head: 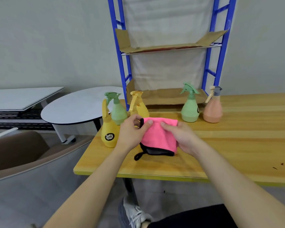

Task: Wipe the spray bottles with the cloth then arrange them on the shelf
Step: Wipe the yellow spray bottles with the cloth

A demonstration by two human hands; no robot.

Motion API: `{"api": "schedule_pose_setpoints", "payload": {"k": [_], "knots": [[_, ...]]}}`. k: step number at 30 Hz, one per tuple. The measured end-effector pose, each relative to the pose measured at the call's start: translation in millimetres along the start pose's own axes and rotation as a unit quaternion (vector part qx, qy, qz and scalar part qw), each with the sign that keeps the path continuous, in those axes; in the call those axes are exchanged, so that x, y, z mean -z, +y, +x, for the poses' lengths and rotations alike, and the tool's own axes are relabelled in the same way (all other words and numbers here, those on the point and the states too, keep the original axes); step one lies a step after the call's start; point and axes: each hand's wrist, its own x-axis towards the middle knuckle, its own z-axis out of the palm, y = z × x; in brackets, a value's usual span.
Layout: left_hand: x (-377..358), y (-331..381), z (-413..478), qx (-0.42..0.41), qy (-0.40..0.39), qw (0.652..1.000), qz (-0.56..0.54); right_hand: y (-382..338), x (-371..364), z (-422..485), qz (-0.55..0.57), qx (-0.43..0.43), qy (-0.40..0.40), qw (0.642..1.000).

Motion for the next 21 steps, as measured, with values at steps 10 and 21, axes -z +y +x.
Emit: {"api": "schedule_pose_setpoints", "payload": {"k": [10, 21], "knots": [[13.2, 12.7, 63.5, -0.004, 0.08, 0.969, 0.232, -4.0, 15.4, 16.9, -0.21, 0.052, 0.171, 0.961], [-20.9, 25.5, 85.2, -0.002, -0.031, 0.991, 0.126, 4.9, 30.1, 19.9, -0.12, 0.124, 0.334, 0.927]]}}
